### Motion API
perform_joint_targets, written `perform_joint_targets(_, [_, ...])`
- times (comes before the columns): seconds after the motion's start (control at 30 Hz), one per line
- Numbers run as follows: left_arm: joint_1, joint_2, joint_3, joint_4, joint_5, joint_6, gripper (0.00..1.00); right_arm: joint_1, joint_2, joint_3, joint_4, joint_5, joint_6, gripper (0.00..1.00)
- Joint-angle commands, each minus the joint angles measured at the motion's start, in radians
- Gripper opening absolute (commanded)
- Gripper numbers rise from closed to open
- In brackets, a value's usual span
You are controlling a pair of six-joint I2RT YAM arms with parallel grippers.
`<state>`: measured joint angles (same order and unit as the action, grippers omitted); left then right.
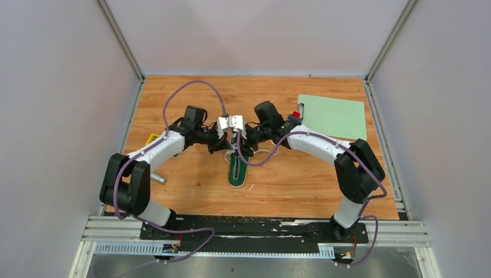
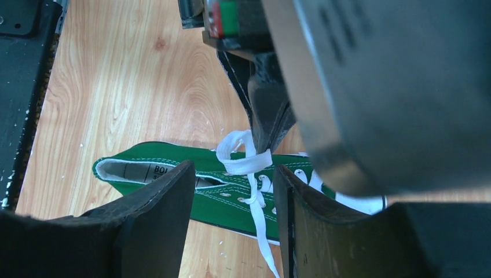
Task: Tie the shoes
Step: Wrap the shoelace around the shoelace.
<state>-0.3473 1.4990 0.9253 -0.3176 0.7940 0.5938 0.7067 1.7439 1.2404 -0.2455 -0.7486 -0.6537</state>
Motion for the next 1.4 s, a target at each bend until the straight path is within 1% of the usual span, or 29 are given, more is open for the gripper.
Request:
perform_joint_targets(0.0, [-0.005,0.012,0.041,0.029,-0.011,-0.091,0.0,0.017,-0.047,-0.009,0.082,0.025,0.031,0.53])
perform_joint_targets(0.13, [-0.005,0.016,0.046,0.033,-0.01,-0.119,0.0,0.029,-0.04,-0.011,0.1,0.056,0.031,0.51])
perform_joint_targets(0.33, [-0.005,0.012,0.046,0.028,-0.006,-0.119,0.0,0.036,-0.03,-0.012,0.1,0.08,0.015,0.42])
perform_joint_targets(0.43, [-0.006,0.012,0.045,0.026,-0.001,-0.118,0.0,0.035,-0.03,-0.009,0.097,0.068,0.011,0.31])
perform_joint_targets(0.53, [-0.005,0.011,0.044,0.022,0.008,-0.116,0.0,0.036,-0.027,-0.001,0.09,0.057,0.003,0.14])
perform_joint_targets(0.6, [-0.005,0.006,0.045,0.01,0.006,-0.102,0.0,0.035,-0.028,0.01,0.082,0.071,-0.007,0.06])
perform_joint_targets(0.63, [-0.004,0.003,0.046,0.007,0.001,-0.089,0.04,0.034,-0.031,0.016,0.076,0.083,-0.013,0.02])
perform_joint_targets(0.67, [-0.004,-0.006,0.044,0.001,-0.014,-0.083,0.08,0.032,-0.034,0.023,0.069,0.095,-0.02,0.01])
perform_joint_targets(0.7, [-0.001,-0.012,0.04,0.001,-0.019,-0.07,0.18,0.027,-0.037,0.03,0.061,0.102,-0.024,0.01])
perform_joint_targets(0.73, [0.001,-0.022,0.029,0.011,-0.025,-0.065,0.23,0.018,-0.041,0.039,0.052,0.103,-0.025,0.0])
perform_joint_targets(0.77, [0.008,-0.027,0.022,0.019,-0.02,-0.062,0.31,0.013,-0.043,0.048,0.042,0.104,-0.027,0.0])
perform_joint_targets(0.83, [0.016,-0.038,0.002,0.044,0.011,-0.058,0.39,0.004,-0.045,0.065,0.02,0.108,-0.031,0.0])
perform_joint_targets(0.93, [0.018,-0.036,-0.014,0.081,0.075,-0.068,0.44,-0.002,-0.046,0.081,-0.009,0.109,-0.037,0.0])
perform_joint_targets(1.07, [0.018,-0.013,-0.013,0.149,0.138,-0.113,0.46,-0.008,-0.043,0.097,-0.038,0.121,-0.023,0.0])
perform_joint_targets(1.23, [0.015,0.026,0.007,0.207,0.145,-0.142,0.46,-0.015,-0.049,0.096,-0.053,0.129,-0.019,0.0])
perform_joint_targets(1.37, [0.014,0.052,0.026,0.207,0.142,-0.147,0.46,-0.024,-0.045,0.101,-0.062,0.138,-0.002,0.01])
